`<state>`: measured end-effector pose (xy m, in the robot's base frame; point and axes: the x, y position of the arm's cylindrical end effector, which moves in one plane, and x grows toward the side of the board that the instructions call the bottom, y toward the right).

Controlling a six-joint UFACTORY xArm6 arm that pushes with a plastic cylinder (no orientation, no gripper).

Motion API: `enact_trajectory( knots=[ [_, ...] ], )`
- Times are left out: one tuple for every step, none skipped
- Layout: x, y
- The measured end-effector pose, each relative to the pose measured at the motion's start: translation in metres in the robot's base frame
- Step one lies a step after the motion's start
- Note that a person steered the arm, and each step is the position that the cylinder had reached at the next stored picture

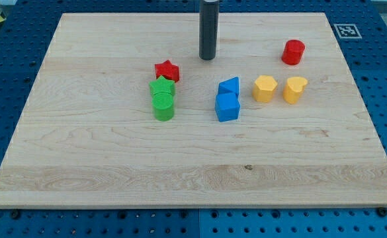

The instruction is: Place the red circle above to the yellow hexagon

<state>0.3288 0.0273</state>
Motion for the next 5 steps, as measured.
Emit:
enact_trajectory(
  knots=[
    [0.000,0.042],
    [0.000,0.059],
    [0.000,0.060],
    [0.002,0.060],
    [0.005,0.060]
  ],
)
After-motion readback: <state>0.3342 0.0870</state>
